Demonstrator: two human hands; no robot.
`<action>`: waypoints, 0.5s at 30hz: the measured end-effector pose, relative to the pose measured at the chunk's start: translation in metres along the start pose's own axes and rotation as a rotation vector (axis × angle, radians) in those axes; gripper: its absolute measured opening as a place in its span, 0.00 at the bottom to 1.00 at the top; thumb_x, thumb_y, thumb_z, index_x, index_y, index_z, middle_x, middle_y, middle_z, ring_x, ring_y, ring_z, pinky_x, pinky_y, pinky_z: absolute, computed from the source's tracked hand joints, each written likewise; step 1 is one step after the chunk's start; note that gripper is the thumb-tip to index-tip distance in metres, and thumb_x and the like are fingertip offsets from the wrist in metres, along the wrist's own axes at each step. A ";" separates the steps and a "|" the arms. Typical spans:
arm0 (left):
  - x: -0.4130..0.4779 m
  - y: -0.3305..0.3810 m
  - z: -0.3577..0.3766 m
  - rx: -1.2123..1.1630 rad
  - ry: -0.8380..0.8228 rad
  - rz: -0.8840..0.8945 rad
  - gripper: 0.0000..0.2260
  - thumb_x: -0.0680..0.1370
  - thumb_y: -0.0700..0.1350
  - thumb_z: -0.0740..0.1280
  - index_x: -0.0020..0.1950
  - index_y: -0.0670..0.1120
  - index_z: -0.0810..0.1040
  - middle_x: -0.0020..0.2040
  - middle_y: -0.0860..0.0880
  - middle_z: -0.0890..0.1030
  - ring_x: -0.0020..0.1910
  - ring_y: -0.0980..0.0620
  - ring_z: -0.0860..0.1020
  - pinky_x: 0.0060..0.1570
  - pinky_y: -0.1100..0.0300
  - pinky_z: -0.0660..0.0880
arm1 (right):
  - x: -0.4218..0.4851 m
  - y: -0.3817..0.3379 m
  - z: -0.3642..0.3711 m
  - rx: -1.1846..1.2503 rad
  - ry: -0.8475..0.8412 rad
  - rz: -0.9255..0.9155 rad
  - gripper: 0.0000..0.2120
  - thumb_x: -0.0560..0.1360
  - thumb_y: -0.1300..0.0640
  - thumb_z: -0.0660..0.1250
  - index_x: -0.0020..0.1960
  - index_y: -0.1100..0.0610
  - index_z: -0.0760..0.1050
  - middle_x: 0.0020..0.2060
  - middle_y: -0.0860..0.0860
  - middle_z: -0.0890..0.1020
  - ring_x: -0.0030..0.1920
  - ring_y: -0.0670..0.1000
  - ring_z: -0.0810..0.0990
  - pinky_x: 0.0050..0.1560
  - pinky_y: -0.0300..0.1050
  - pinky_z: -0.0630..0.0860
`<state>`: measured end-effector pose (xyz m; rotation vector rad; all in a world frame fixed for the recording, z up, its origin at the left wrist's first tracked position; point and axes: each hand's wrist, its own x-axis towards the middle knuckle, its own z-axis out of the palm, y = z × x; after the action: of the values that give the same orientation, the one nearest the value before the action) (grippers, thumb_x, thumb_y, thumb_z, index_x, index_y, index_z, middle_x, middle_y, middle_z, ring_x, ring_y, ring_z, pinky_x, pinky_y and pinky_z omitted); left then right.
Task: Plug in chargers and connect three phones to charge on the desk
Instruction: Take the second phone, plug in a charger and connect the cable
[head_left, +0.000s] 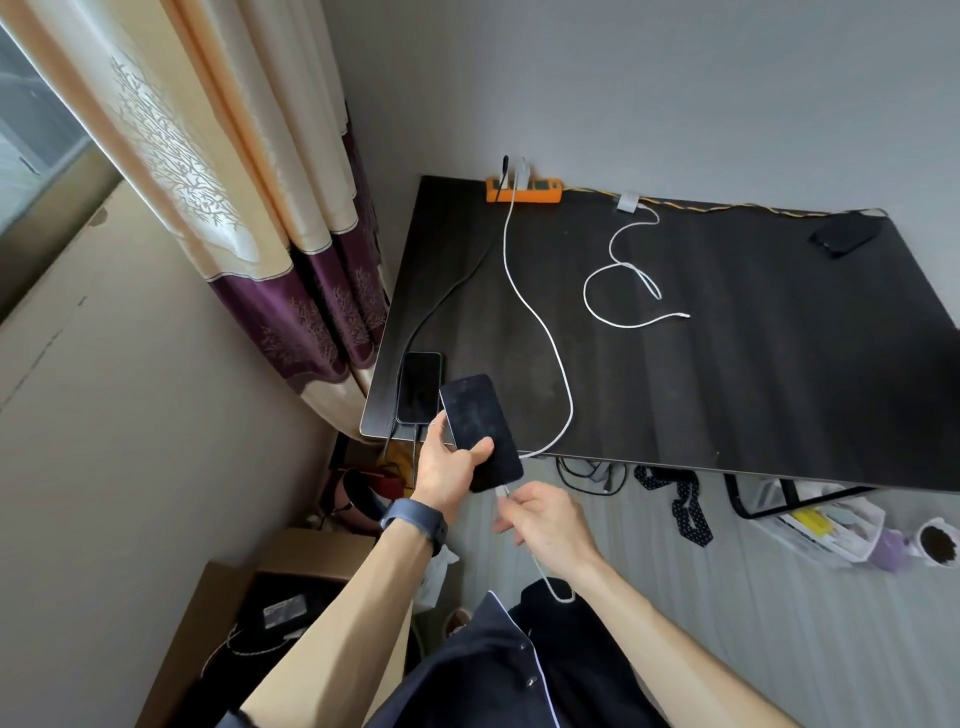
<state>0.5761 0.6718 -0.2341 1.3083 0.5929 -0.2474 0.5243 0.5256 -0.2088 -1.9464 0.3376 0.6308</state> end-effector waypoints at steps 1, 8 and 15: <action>0.001 -0.001 -0.005 0.046 -0.033 -0.014 0.27 0.74 0.34 0.72 0.68 0.52 0.71 0.55 0.47 0.83 0.53 0.49 0.83 0.47 0.58 0.81 | 0.004 0.001 0.000 0.029 -0.078 0.042 0.08 0.76 0.50 0.68 0.52 0.52 0.79 0.41 0.46 0.88 0.38 0.44 0.86 0.43 0.40 0.78; -0.005 -0.009 -0.039 0.488 -0.258 -0.161 0.31 0.71 0.35 0.72 0.71 0.51 0.69 0.64 0.46 0.78 0.64 0.45 0.76 0.68 0.45 0.71 | 0.035 0.006 0.005 0.106 -0.190 0.154 0.10 0.79 0.52 0.67 0.59 0.52 0.77 0.50 0.51 0.86 0.44 0.48 0.88 0.42 0.42 0.78; 0.028 0.000 -0.054 0.912 -0.211 -0.205 0.18 0.77 0.41 0.67 0.66 0.42 0.73 0.59 0.44 0.80 0.59 0.45 0.79 0.58 0.54 0.76 | 0.091 -0.002 0.021 -0.158 -0.260 0.155 0.07 0.76 0.54 0.67 0.53 0.54 0.75 0.42 0.51 0.85 0.36 0.49 0.84 0.33 0.39 0.76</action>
<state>0.5850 0.7274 -0.2566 2.0577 0.4364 -0.8873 0.5938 0.5492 -0.2661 -1.9696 0.2844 1.0272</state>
